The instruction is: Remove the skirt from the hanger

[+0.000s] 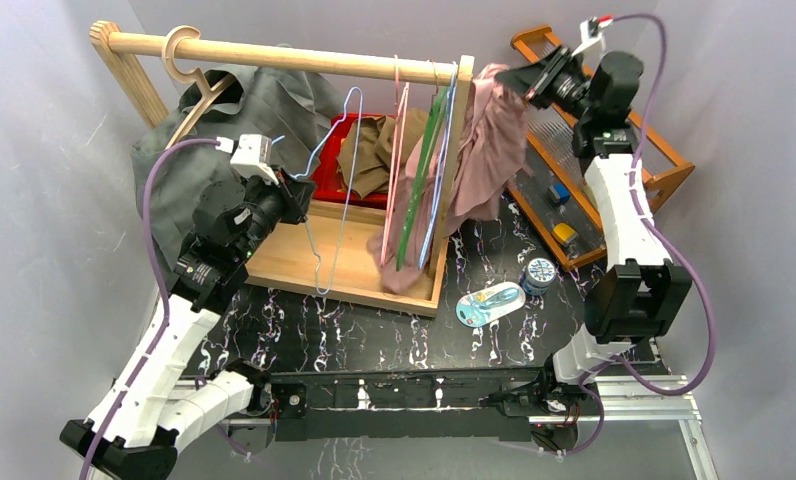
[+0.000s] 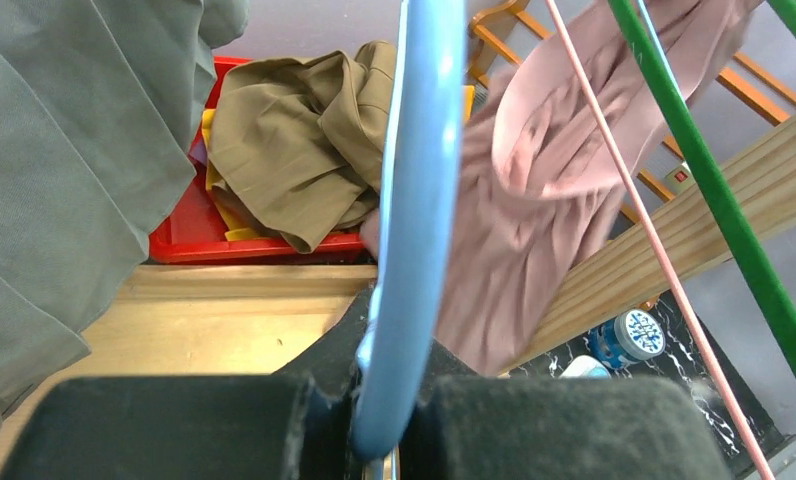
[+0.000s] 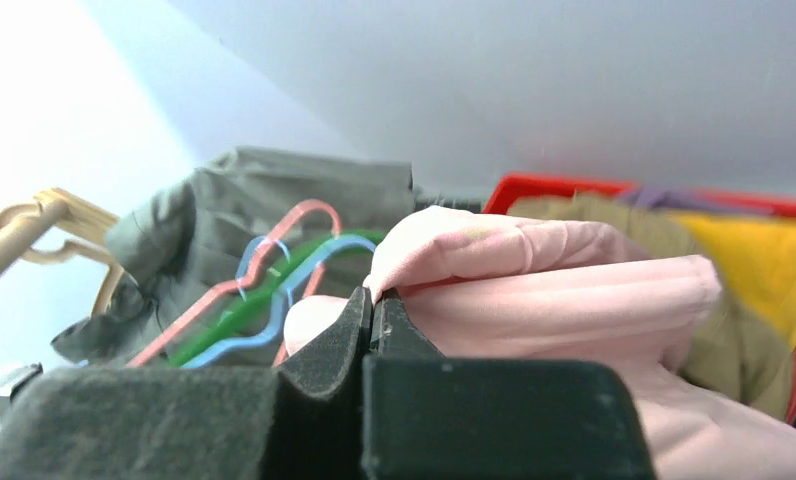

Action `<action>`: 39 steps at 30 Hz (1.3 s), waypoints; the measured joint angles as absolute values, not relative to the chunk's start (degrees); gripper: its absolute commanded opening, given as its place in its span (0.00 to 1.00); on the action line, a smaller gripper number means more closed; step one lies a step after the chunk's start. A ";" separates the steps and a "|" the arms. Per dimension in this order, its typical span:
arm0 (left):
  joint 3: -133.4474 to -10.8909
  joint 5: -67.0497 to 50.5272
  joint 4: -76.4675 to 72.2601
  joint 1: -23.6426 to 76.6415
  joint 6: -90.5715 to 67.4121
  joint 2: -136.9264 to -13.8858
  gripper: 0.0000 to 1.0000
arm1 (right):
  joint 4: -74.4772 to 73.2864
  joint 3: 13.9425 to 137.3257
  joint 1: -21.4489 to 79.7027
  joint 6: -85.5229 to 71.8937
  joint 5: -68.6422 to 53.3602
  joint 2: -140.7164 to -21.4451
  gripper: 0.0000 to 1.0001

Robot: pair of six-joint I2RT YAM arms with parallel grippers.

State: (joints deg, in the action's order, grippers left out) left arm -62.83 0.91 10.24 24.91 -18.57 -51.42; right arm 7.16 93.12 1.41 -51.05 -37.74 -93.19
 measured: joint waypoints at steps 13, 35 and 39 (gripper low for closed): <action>-64.34 -1.13 11.66 24.91 -18.00 -53.10 0.00 | -8.64 114.13 0.60 -36.93 -31.16 -91.22 0.00; -64.97 -2.87 11.62 24.91 -18.44 -54.13 0.00 | -16.93 93.67 0.62 -25.56 -30.20 -80.31 0.00; -64.97 -3.29 11.60 24.91 -18.65 -54.19 0.00 | -17.06 84.36 1.30 -25.67 -30.37 -82.52 0.00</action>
